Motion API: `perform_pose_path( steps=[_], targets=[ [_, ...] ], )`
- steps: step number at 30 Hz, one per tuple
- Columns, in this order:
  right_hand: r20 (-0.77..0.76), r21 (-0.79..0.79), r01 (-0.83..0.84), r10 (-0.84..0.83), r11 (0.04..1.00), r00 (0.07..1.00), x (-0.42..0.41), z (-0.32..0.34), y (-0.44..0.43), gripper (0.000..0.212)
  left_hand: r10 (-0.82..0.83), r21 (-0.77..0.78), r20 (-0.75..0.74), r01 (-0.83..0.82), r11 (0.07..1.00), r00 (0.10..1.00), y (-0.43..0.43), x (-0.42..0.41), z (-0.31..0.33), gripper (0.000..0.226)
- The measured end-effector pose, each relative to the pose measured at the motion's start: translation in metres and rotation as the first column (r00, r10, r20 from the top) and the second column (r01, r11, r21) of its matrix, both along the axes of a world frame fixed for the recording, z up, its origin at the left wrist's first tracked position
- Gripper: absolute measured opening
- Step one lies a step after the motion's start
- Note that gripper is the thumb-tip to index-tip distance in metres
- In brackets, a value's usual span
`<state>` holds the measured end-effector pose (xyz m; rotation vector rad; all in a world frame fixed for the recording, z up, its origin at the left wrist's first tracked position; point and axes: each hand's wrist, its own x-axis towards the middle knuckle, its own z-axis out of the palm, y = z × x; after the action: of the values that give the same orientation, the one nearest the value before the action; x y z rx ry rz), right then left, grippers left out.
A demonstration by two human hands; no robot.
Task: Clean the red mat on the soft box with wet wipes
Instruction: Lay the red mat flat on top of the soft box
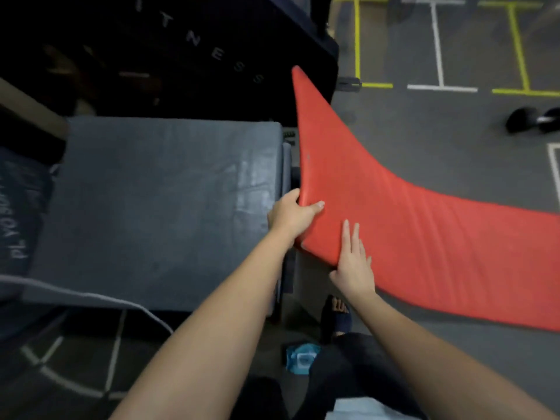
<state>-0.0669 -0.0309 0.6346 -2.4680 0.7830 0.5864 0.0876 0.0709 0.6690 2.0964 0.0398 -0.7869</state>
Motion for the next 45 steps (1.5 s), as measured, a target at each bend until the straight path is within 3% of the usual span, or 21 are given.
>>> perform_pose_path(
  steps=[7, 10, 15, 19, 23, 31, 38, 45],
  targets=[
    [0.074, -0.079, -0.086, 0.092, 0.993, 0.993, 0.03, 0.011, 0.162, 0.128, -0.024, -0.078, 0.08, 0.03, 0.996, 0.997, 0.186, 0.026, 0.015, 0.026],
    [0.071, -0.07, -0.075, 0.08, 0.995, 0.994, 0.046, 0.023, 0.247, 0.123, 0.051, -0.162, 0.068, -0.039, 0.986, 0.996, 0.276, 0.041, 0.016, 0.017],
    [0.083, -0.016, -0.075, 0.076, 0.997, 0.994, 0.098, 0.039, 0.337, 0.103, 0.062, -0.231, 0.089, -0.04, 0.972, 0.994, 0.366, 0.091, 0.028, 0.021],
    [0.075, 0.03, -0.079, 0.076, 0.996, 0.994, 0.13, 0.058, 0.367, 0.101, 0.11, -0.258, 0.12, -0.076, 0.963, 0.987, 0.403, 0.12, 0.036, 0.016],
    [0.061, 0.058, -0.069, 0.066, 0.996, 0.996, 0.126, 0.074, 0.393, 0.104, 0.049, -0.247, 0.147, -0.011, 0.969, 0.988, 0.428, 0.119, 0.05, 0.016],
    [0.041, -0.005, -0.216, 0.216, 0.976, 0.975, 0.122, 0.08, 0.427, 0.088, 0.03, -0.161, 0.122, -0.01, 0.987, 0.992, 0.472, 0.117, 0.064, 0.023],
    [0.074, -0.027, -0.182, 0.183, 0.983, 0.98, 0.119, 0.069, 0.432, 0.105, 0.015, -0.258, 0.112, 0.015, 0.966, 0.994, 0.483, 0.116, 0.053, 0.019],
    [0.073, -0.084, -0.121, 0.128, 0.989, 0.989, 0.147, 0.069, 0.492, 0.104, -0.042, -0.339, 0.145, 0.09, 0.937, 0.989, 0.536, 0.147, 0.051, 0.019]
  ],
)
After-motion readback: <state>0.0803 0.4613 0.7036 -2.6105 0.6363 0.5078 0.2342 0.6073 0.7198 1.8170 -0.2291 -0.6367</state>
